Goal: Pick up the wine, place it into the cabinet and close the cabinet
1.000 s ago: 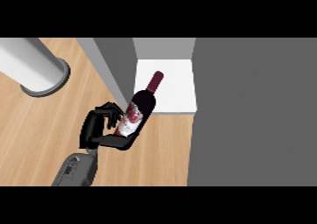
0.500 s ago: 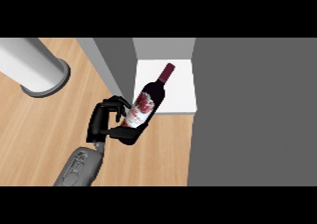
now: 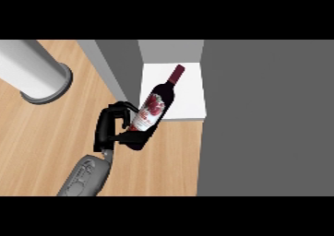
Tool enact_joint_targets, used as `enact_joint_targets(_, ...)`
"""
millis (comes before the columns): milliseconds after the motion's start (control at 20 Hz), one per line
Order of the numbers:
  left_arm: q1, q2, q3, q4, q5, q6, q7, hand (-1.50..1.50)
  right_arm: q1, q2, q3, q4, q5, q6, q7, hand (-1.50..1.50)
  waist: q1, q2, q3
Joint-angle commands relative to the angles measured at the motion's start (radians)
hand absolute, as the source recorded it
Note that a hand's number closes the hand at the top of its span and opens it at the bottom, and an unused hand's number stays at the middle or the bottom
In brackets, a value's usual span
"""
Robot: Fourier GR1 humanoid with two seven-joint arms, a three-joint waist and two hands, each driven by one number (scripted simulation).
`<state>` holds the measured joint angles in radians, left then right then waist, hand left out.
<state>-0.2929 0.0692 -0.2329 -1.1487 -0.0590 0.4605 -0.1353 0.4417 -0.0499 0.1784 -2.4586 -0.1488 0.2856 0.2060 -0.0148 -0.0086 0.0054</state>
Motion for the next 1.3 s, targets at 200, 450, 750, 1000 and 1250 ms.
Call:
enact_joint_targets(200,-0.221,-0.065,-0.120,0.079,-0.029,0.093,0.146,1.50,0.023,-0.010,-0.008,-0.072,-0.084,0.021,0.014,-1.50,-0.048,0.012,-0.005)
enact_joint_targets(450,-0.224,-0.065,-0.128,0.147,-0.118,0.121,0.164,1.50,0.032,0.004,0.013,-0.052,-0.074,0.027,-0.006,-1.50,-0.066,0.017,-0.004)
enact_joint_targets(750,-0.239,-0.042,-0.108,0.169,-0.133,0.141,0.205,1.50,0.016,-0.009,-0.007,-0.040,-0.101,0.050,-0.018,-1.50,-0.075,0.023,-0.004)
enact_joint_targets(1000,-0.212,-0.051,-0.104,0.220,-0.160,0.204,0.212,1.50,0.014,0.018,0.061,-0.034,-0.066,0.041,-0.005,-1.50,-0.097,0.031,-0.007)
enact_joint_targets(1250,-0.205,-0.047,-0.063,0.206,-0.123,0.226,0.206,1.50,0.006,0.006,0.007,-0.027,-0.089,0.049,-0.017,-1.50,-0.102,0.035,-0.007)
